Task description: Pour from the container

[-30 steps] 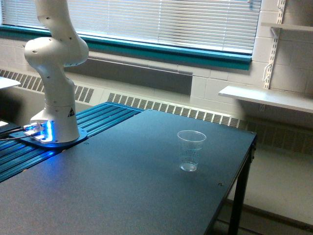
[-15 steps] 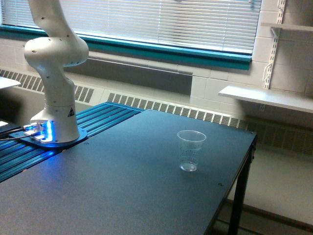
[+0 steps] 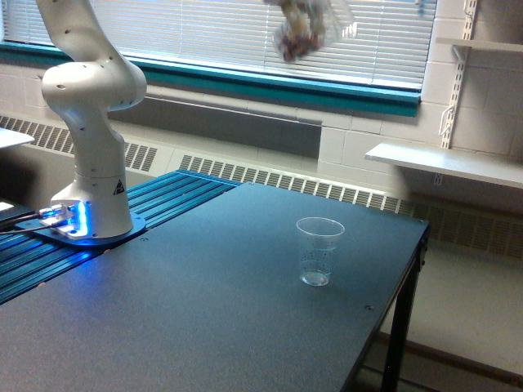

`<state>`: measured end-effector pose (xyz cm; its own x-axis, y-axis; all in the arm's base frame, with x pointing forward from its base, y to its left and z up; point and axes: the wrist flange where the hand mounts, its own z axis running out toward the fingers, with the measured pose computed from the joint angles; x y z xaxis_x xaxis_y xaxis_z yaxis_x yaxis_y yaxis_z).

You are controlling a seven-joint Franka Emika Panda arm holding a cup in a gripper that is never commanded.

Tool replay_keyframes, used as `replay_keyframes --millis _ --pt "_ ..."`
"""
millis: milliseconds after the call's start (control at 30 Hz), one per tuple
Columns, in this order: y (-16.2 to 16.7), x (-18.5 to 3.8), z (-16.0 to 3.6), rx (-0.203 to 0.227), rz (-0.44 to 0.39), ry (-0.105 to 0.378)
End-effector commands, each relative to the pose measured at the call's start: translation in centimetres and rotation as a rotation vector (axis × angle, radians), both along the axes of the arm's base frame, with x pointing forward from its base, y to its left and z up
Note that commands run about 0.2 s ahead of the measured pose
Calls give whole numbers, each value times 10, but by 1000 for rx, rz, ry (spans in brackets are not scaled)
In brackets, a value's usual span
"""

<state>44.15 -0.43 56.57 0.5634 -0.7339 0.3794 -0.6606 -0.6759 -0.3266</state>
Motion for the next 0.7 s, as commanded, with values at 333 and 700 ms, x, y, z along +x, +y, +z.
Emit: replay_keyframes --millis 333,700 --pt "14 -7 -63 80 -91 118" --pt "3 -1 -108 77 -126 198"
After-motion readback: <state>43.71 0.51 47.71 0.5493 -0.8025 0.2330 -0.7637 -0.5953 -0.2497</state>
